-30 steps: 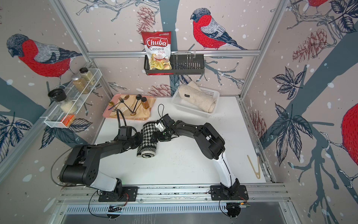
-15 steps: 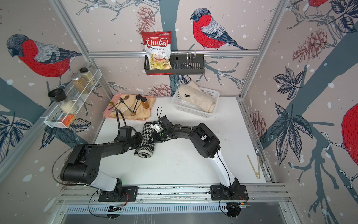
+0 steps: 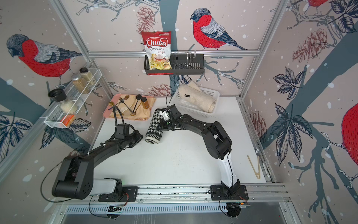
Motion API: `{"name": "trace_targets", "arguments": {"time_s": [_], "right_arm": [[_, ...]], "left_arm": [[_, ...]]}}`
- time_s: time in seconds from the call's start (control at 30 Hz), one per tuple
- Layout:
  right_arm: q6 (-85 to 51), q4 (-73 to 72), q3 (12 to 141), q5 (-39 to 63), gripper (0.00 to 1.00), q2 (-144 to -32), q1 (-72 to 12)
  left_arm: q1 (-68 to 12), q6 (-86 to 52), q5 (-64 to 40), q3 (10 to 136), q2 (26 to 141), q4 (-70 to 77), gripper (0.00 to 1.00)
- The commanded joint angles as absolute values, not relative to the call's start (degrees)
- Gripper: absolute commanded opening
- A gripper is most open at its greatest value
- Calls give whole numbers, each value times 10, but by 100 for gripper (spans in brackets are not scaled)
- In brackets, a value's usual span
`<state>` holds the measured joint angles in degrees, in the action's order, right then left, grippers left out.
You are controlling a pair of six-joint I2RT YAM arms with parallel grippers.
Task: Roll up the scarf and place it into the basket
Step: Pick up the scarf at the center of the board, then place the scarf in the basket.
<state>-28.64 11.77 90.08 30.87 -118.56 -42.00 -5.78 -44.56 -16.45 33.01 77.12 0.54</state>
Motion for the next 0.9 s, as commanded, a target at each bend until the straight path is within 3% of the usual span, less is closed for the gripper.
{"name": "trace_targets", "arguments": {"time_s": [0.0, 0.2, 0.4, 0.6, 0.87], "right_arm": [[-235, 180, 929, 275, 0, -1163, -386], [-260, 144, 981, 277, 0, -1148, -316], [-369, -11, 956, 267, 0, -1143, -263], [-471, -180, 899, 228, 0, -1148, -258], [-565, -247, 865, 117, 0, -1150, -245]], "left_arm": [[-56, -435, -159, 334, 761, -27, 0], [-56, -437, -170, 329, 761, -21, 0], [-54, -431, -161, 332, 744, -37, 0], [-50, -425, -162, 333, 742, -46, 0], [-47, -424, -165, 327, 740, -42, 0]]}}
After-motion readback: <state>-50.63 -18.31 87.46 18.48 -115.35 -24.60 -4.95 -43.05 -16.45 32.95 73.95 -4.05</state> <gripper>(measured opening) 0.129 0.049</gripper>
